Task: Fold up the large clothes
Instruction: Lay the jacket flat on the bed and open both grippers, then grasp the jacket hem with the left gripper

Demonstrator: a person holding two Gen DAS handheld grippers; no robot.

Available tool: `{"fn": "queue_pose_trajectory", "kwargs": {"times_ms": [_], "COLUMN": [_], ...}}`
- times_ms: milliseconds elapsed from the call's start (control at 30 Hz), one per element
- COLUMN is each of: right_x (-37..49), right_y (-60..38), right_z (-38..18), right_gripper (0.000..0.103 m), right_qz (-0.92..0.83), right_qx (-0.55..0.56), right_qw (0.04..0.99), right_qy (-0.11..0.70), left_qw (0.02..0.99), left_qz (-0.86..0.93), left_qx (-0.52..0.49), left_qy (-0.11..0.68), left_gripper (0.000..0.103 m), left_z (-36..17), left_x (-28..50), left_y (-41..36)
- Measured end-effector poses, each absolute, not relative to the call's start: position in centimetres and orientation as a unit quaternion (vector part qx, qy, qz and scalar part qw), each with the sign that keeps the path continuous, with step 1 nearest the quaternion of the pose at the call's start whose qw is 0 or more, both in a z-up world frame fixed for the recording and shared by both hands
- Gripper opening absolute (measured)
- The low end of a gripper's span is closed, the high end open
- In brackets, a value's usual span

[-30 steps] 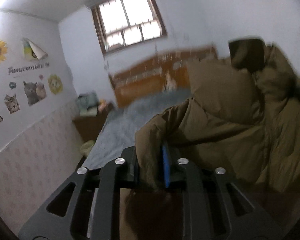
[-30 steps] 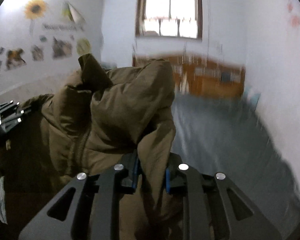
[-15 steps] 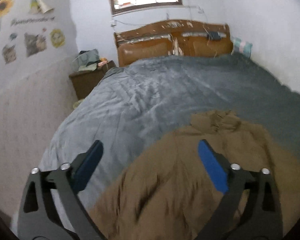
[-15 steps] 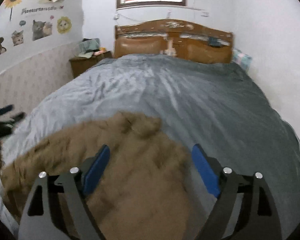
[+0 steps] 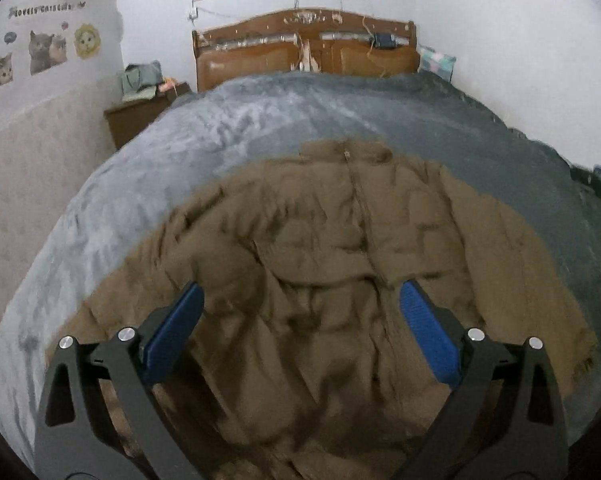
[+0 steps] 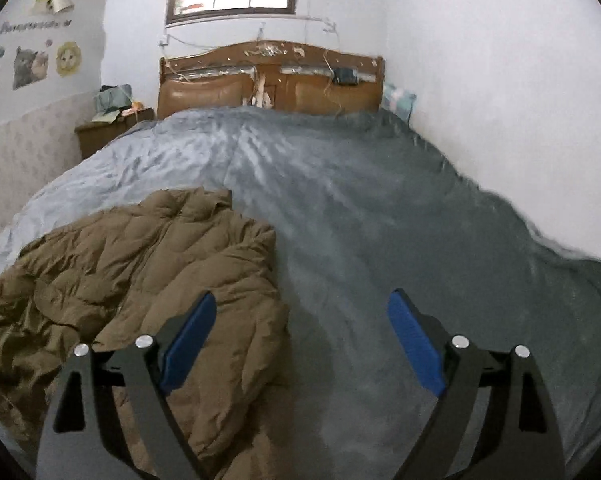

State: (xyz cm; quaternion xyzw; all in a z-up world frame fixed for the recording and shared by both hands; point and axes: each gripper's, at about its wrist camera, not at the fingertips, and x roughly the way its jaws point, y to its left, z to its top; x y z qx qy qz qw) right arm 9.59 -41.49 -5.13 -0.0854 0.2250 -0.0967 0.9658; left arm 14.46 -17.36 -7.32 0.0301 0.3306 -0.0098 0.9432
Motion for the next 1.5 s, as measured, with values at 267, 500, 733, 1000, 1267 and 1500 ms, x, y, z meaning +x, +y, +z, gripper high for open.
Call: {"fn": "queue_pose_trajectory", "kwargs": {"times_ms": [267,500,733,1000,1267,1500], "right_x": [9.7,4.2,4.5,5.7,5.5,5.8], "right_y": [-42.4,-44.1,-45.4,-44.9,-46.2,-45.7], "right_z": [-4.1,-3.5,-5.1,-5.6,-5.6,-6.0], "right_gripper": [0.088,0.091,0.092,0.092,0.092,0.092], "right_qz": [-0.119,-0.125,-0.098,-0.079,-0.078,-0.074], "right_qx": [-0.075,0.004,-0.005,-0.023,0.020,0.014], "right_qw": [0.965,0.971,0.965,0.966,0.967,0.967], "right_qy": [0.221,0.201,0.242,0.247,0.243,0.245], "left_qw": [0.936,0.929,0.907,0.893,0.915,0.947], "left_qz": [0.008,0.017,0.036,0.033,-0.028,-0.015], "left_qx": [-0.014,-0.096,-0.203,-0.214,-0.189,-0.095], "left_qy": [0.352,0.356,0.368,0.394,0.355,0.306], "left_gripper": [0.099,0.099,0.099,0.073,0.007,0.007], "left_z": [-8.7,-10.6,-13.1,-15.4,-12.2,-5.7], "left_x": [12.4,7.2,3.0,4.8,9.1,13.7], "left_y": [-18.2,-19.7,-24.4,-27.8,-25.7,-20.5]}}
